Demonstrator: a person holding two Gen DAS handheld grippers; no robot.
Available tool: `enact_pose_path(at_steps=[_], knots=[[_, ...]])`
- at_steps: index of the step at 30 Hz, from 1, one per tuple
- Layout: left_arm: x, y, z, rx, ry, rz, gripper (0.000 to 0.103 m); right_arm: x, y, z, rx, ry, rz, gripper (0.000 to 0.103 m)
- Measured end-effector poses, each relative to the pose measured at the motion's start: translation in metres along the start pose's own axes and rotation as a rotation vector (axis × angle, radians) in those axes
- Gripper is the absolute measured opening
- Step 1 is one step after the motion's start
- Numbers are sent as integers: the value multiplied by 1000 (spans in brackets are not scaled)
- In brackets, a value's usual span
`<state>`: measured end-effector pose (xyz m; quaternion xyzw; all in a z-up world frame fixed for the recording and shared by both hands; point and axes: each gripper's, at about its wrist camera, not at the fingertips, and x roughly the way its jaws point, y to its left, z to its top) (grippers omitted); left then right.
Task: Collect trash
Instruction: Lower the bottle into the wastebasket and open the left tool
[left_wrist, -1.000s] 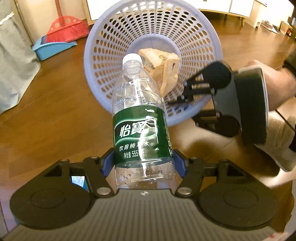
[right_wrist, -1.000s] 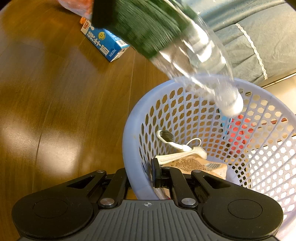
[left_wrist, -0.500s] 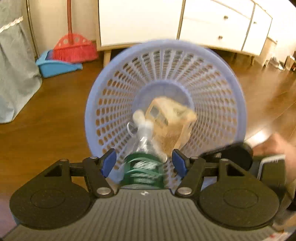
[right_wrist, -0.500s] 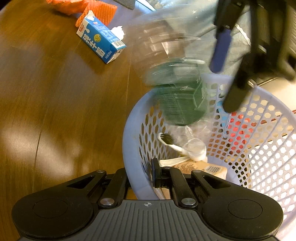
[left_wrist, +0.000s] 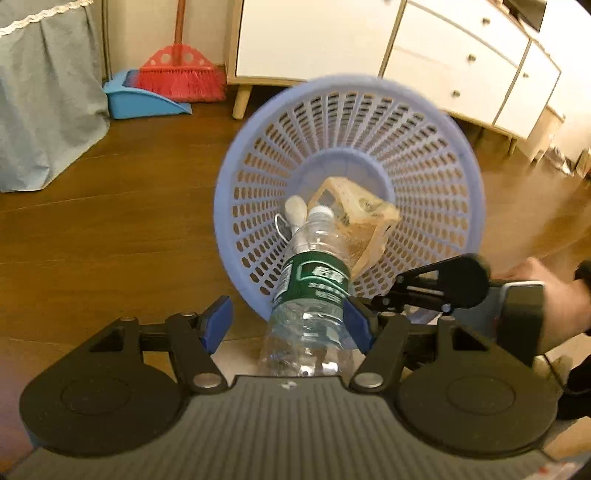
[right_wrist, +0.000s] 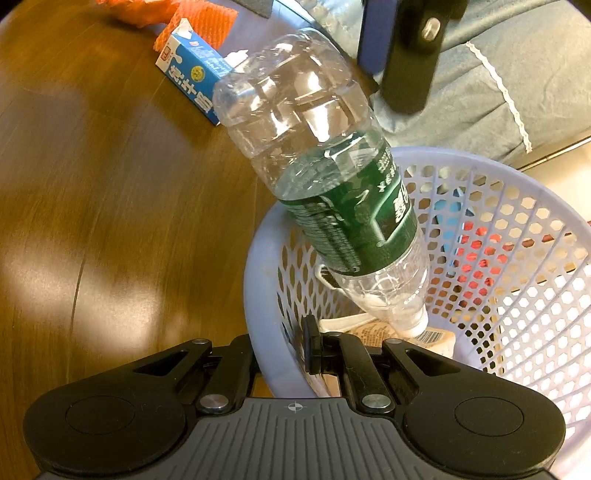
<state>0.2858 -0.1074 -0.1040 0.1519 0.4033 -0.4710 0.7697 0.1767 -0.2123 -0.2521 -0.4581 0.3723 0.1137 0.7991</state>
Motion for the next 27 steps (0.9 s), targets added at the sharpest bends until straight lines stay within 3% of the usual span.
enact_pose_path(at_steps=[5, 8, 11, 17, 27], knots=[[-29, 1, -23, 44, 30, 10, 58, 1, -3, 0, 8, -2, 1, 4], [-30, -2, -44, 93, 104, 21, 41, 2, -2, 0, 7, -3, 0, 4], [-21, -4, -55, 99, 137, 5, 33, 2, -4, 0, 5, -2, 0, 4], [3, -25, -42, 137, 109, -66, 32, 0, -2, -2, 2, -2, 0, 4], [46, -19, -12, 60, 37, 12, 31, 3, -9, -4, 10, -4, 0, 4]])
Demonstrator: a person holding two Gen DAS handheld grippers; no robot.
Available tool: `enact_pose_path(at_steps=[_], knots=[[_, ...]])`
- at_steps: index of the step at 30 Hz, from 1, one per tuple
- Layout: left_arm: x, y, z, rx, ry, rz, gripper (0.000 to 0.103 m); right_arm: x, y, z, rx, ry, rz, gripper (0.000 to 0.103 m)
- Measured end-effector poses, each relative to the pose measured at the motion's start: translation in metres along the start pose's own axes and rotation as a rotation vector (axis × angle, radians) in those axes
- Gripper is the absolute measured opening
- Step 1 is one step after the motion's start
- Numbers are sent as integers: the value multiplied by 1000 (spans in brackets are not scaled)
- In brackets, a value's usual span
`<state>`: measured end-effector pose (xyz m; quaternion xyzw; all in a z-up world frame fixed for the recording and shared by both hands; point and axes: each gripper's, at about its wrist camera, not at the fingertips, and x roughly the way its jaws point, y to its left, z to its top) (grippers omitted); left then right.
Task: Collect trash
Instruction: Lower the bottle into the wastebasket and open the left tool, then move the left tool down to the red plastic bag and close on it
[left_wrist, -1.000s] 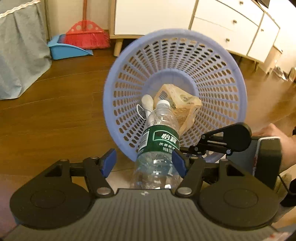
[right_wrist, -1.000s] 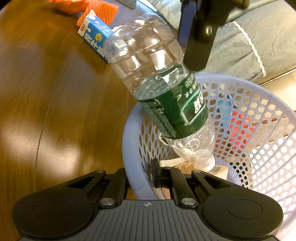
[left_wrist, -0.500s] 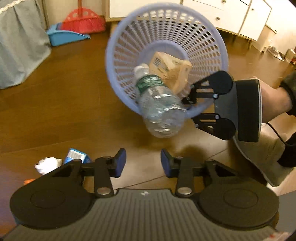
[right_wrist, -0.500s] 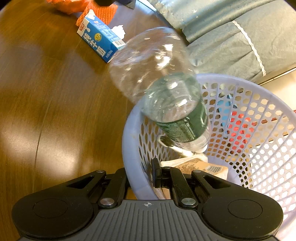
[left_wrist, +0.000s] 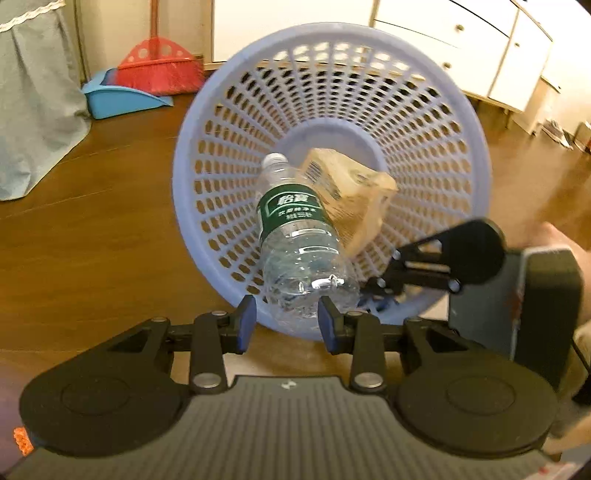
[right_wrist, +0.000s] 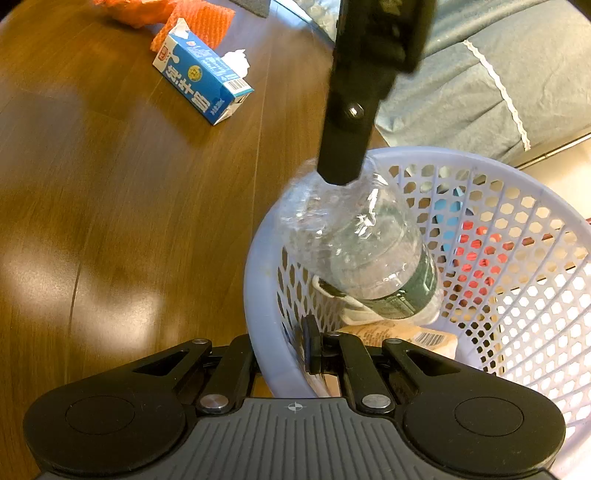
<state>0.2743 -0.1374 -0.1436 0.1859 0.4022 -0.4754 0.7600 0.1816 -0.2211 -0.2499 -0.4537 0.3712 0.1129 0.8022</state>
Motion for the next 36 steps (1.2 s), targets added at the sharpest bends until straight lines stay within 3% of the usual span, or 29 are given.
enact_pose_path(at_steps=[6, 10, 13, 20, 23, 29, 33, 36], knots=[[-13, 3, -6, -8, 0, -10, 30, -1, 1, -1, 2, 0, 2, 4], [-34, 7, -33, -3, 35, 12, 30, -3, 2, -2, 3, 0, 1, 4], [-51, 18, -62, -24, 73, 64, 30, -2, 2, -2, 0, 1, 2, 4], [-86, 54, -138, -175, 140, 238, 31, -1, 0, -2, -7, 6, 0, 4], [-100, 70, -163, -200, 156, 299, 36, -3, 4, -3, -11, 8, -1, 4], [-124, 107, -198, -247, 166, 436, 61, -4, 8, -3, -17, 13, -3, 4], [-129, 130, -210, -262, 169, 510, 68, -4, 8, -3, -18, 15, -5, 4], [-124, 139, -213, -253, 176, 522, 71, -3, 9, -3, -24, 18, -5, 4]])
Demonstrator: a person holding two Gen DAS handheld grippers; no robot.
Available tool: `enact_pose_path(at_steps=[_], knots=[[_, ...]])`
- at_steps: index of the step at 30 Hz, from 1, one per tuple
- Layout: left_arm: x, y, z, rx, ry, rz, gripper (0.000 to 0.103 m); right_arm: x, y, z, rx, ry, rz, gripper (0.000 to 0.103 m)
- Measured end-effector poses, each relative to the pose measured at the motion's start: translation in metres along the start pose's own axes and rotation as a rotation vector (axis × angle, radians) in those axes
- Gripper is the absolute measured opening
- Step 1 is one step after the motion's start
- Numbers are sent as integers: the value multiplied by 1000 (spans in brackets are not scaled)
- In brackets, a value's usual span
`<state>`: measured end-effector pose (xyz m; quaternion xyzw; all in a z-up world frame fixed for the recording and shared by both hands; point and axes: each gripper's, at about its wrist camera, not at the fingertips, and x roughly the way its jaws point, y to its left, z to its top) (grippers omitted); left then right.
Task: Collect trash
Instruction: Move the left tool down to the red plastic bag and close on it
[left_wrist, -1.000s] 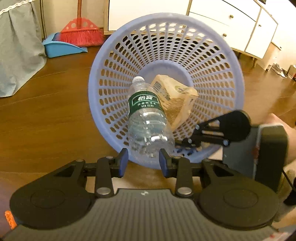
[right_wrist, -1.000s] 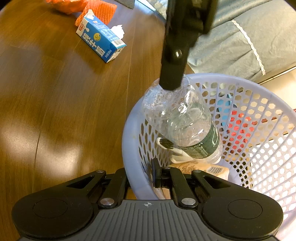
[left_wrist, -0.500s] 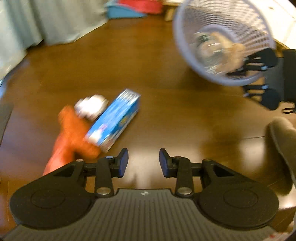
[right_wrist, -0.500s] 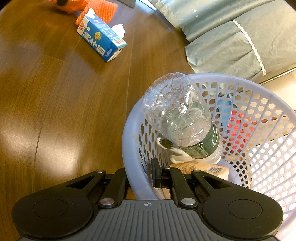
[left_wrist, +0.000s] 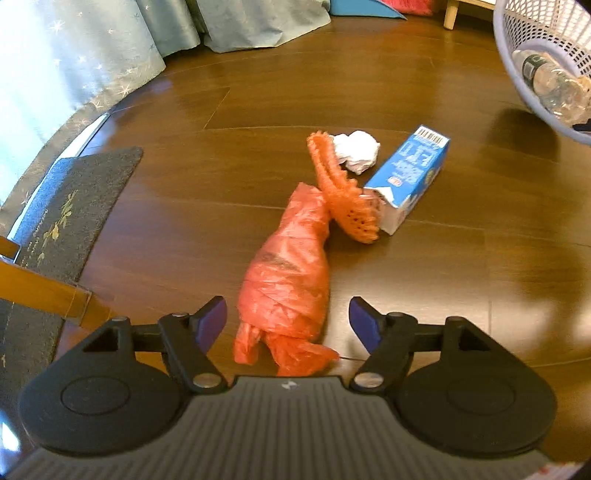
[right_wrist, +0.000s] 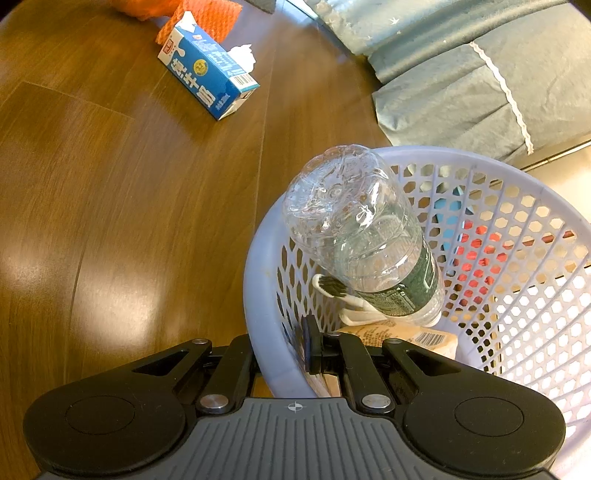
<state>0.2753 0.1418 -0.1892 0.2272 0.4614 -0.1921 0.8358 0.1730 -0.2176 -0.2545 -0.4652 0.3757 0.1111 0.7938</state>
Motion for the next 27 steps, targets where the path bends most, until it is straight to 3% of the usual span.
enact_pose_path(at_steps=[13, 27], knots=[[33, -2, 3, -16, 33, 4, 78, 0, 1, 0, -7, 3, -1, 4], [44, -4, 7, -42, 55, 10, 79, 0, 0, 1, -1, 2, 1, 4]])
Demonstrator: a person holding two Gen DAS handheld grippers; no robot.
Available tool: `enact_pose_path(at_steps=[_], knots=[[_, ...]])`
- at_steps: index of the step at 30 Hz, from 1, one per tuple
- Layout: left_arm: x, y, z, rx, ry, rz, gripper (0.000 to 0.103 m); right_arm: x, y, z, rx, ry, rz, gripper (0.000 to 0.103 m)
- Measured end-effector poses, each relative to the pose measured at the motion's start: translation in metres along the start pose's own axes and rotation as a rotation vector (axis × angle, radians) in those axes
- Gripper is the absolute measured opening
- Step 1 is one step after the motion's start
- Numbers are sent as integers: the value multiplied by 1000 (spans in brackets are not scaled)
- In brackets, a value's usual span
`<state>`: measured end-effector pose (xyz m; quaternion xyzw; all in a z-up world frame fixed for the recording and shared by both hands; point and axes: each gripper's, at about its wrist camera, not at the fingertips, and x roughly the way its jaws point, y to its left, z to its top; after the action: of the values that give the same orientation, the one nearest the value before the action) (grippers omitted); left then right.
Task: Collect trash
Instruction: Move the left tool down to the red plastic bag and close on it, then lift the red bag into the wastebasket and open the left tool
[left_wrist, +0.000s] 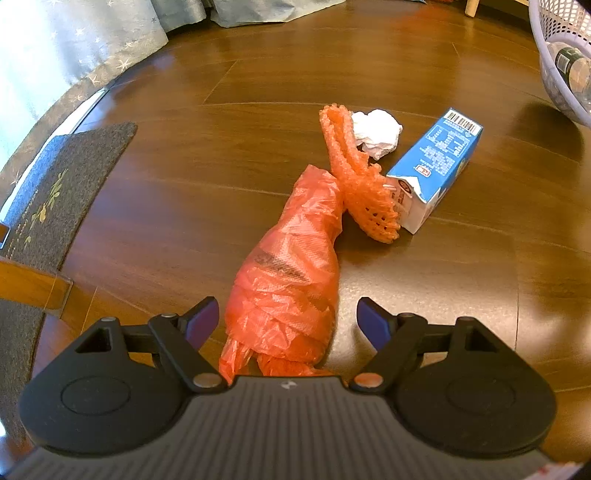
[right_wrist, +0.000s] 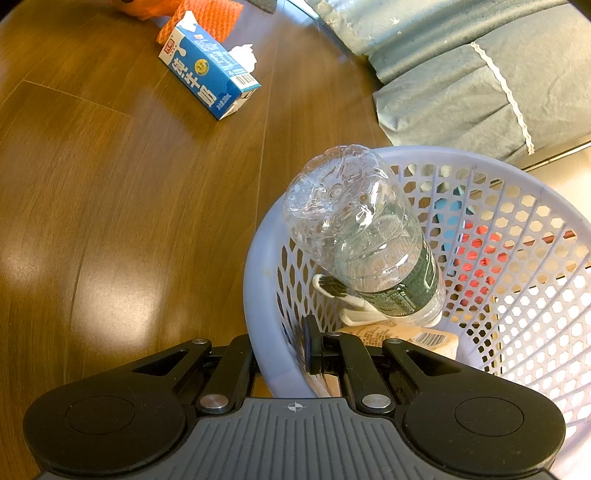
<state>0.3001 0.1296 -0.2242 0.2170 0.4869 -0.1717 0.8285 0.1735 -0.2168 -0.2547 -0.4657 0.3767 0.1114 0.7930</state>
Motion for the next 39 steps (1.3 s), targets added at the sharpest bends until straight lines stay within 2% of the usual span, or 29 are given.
enact_pose_path(at_steps=[9, 24, 39], knots=[[5, 1, 3, -22, 4, -1, 73, -1, 0, -1, -2, 1, 1, 4], [5, 0, 0, -25, 11, -12, 46, -2, 0, -3, -3, 3, 0, 4], [-27, 10, 1, -53, -51, -12, 42, -2, 0, -2, 3, 3, -1, 4]])
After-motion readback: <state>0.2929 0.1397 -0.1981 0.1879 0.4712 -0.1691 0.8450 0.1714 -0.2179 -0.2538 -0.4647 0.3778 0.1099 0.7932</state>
